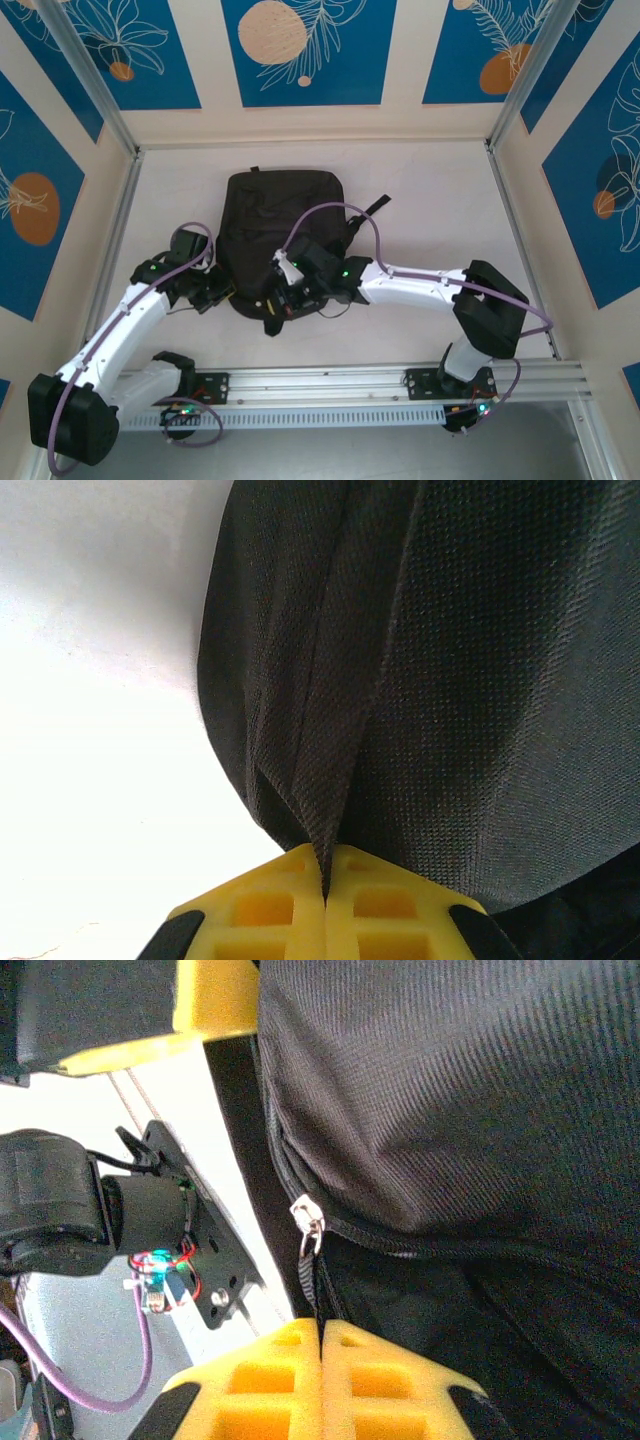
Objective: Pack books, pencil case, and school supplies into a backpack
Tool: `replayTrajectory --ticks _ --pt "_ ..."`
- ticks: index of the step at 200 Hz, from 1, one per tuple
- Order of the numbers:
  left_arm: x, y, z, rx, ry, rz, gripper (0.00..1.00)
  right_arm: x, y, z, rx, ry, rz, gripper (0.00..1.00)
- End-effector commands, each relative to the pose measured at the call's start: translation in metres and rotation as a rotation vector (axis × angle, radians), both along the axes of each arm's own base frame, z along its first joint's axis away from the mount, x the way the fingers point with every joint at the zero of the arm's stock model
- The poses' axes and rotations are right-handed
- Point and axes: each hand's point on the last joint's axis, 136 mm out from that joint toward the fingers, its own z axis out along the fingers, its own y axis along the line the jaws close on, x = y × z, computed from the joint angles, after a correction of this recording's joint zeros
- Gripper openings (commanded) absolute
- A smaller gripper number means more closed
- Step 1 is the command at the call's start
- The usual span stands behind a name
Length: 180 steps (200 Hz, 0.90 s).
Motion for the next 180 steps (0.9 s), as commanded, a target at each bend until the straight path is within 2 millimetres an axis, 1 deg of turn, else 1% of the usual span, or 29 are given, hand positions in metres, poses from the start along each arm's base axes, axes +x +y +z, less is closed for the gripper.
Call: replayTrajectory --ticks 1,13,37,55,68,93,110,134,165,180 --pt "0.008 0.011 0.008 0.07 -0.047 0.004 0.0 -0.008 -0.016 -0.005 -0.027 0.004 0.021 0.0" --pt "0.009 0.009 0.006 0.063 -0.047 -0.005 0.0 -0.011 -0.014 -0.001 0.001 0.016 0.043 0.0" --pt "0.009 0.003 0.002 0.041 -0.032 -0.028 0.0 -0.019 -0.003 0.006 0.046 0.054 0.113 0.0" --pt "0.01 0.0 0.004 0.026 -0.038 -0.042 0.0 -0.021 0.002 0.002 0.031 0.075 0.133 0.0" --pt "0.009 0.0 0.005 0.028 -0.043 -0.046 0.0 -0.019 0.003 -0.003 0.014 0.089 0.132 0.0" --pt "0.009 0.003 0.007 0.039 -0.054 -0.05 0.0 -0.022 0.005 -0.006 0.022 0.121 0.135 0.0" --pt "0.008 0.008 0.009 0.071 -0.06 -0.047 0.0 -0.022 0.0 -0.01 -0.001 0.119 0.122 0.0" --pt "0.008 0.016 0.011 0.107 -0.075 -0.027 0.0 -0.02 -0.013 -0.016 -0.048 0.102 0.098 0.0" --pt "0.011 0.024 0.014 0.115 -0.076 0.014 0.0 -0.014 -0.032 -0.022 -0.099 0.087 0.053 0.0" --pt "0.013 0.028 0.018 0.123 -0.086 0.029 0.0 -0.009 -0.04 -0.021 -0.109 0.08 0.034 0.0"
